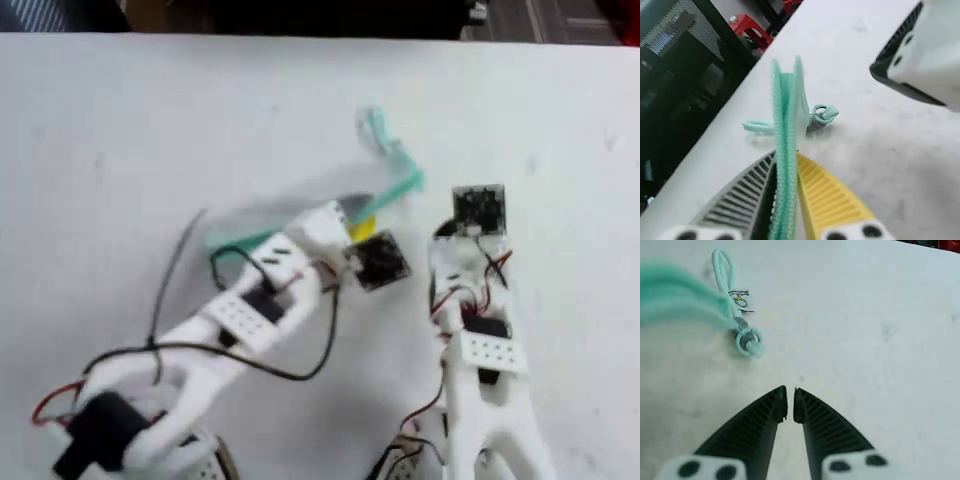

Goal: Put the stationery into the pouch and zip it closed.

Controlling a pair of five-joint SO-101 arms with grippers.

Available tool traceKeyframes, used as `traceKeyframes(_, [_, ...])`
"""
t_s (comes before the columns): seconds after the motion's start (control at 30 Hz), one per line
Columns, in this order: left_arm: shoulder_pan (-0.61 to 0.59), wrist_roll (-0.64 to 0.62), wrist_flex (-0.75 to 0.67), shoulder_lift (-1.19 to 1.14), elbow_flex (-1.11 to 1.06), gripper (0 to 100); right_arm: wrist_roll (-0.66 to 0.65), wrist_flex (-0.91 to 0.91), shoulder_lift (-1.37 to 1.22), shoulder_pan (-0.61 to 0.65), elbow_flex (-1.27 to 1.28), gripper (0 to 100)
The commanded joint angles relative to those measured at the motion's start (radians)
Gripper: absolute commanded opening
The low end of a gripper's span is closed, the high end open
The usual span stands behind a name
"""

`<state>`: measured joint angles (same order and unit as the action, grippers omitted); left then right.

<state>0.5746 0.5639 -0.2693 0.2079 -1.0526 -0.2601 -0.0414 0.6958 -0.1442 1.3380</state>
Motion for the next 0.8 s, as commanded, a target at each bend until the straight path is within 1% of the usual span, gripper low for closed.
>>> traceKeyframes(0.0, [0.005,-0.075,-0.014,-0.039,0.021,2,0.009,0.041,-0.016,-0.013,-0.009,1.9])
traceKeyframes(0.07, [0.005,-0.115,0.028,-0.036,0.015,4,0.009,0.077,-0.05,-0.015,-0.009,2.0])
traceKeyframes(0.1, [0.005,-0.146,0.058,-0.028,0.015,8,0.008,0.096,-0.068,-0.015,-0.012,2.0])
traceKeyframes(0.17, [0.018,-0.262,0.153,0.001,0.015,18,0.008,0.101,-0.105,-0.016,-0.034,1.9])
traceKeyframes(0.2, [0.021,-0.327,0.226,0.024,0.025,21,0.008,0.099,-0.122,-0.016,-0.046,1.8])
traceKeyframes(0.23, [0.021,-0.374,0.308,0.045,0.051,22,0.008,0.099,-0.14,-0.021,-0.058,1.8])
traceKeyframes(0.37, [0.027,-0.466,0.723,0.122,0.229,25,0.008,0.093,-0.196,-0.036,-0.097,1.8])
traceKeyframes(0.43, [0.038,-0.509,0.887,0.134,0.302,26,0.008,0.07,-0.208,-0.036,-0.115,1.8])
traceKeyframes(0.5, [0.041,-0.52,1.013,0.139,0.354,27,0.008,0.05,-0.223,-0.036,-0.137,1.8])
traceKeyframes(0.6, [0.051,-0.52,1.152,0.14,0.402,28,0.008,0.041,-0.231,-0.038,-0.144,1.8])
traceKeyframes(0.7, [0.084,-0.514,1.249,0.14,0.413,28,0.008,0.041,-0.231,-0.038,-0.144,1.8])
traceKeyframes(0.77, [0.102,-0.462,1.286,0.14,0.413,28,0.008,0.041,-0.231,-0.038,-0.144,1.8])
